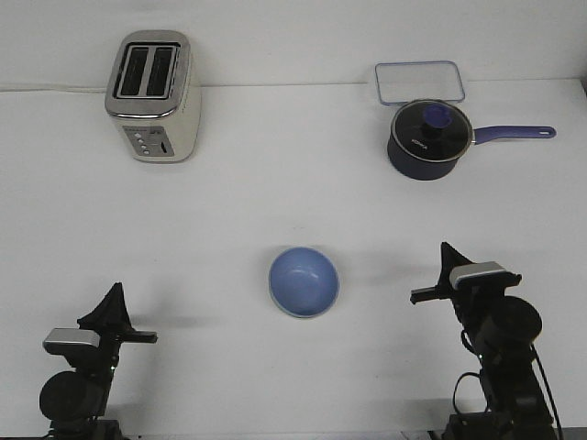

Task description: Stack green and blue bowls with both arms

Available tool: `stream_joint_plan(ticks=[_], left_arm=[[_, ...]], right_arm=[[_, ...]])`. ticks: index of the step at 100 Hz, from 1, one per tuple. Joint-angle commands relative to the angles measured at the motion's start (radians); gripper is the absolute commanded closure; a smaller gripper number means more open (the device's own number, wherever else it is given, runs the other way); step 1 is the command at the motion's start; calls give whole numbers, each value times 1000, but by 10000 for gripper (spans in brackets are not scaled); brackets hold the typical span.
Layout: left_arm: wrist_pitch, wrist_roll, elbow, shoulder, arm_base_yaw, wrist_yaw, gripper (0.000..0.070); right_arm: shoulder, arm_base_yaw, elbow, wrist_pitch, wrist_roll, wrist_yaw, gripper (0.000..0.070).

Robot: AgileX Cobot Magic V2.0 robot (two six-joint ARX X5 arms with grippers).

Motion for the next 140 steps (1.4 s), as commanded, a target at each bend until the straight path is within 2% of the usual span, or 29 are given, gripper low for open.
stream_joint_plan(ticks=[1, 17, 49, 57, 74, 140], left_arm=[[11, 5, -19, -1, 0, -3, 688], [5, 5, -19, -1, 0, -3, 688], [5, 5, -19, -1, 0, -3, 688], [5, 5, -19, -1, 0, -3, 688], [5, 5, -19, -1, 0, -3, 688], [5, 5, -19, -1, 0, -3, 688]], right_arm=[[-54, 0, -39, 55, 5, 5, 699], [-234, 0, -200, 195, 6, 4, 699], [-566, 0, -381, 200, 5, 5, 699], [-560, -2, -409, 237, 6, 5, 699], [-560, -2, -412, 206, 5, 27, 699], [-560, -2, -412, 206, 6, 26, 699]])
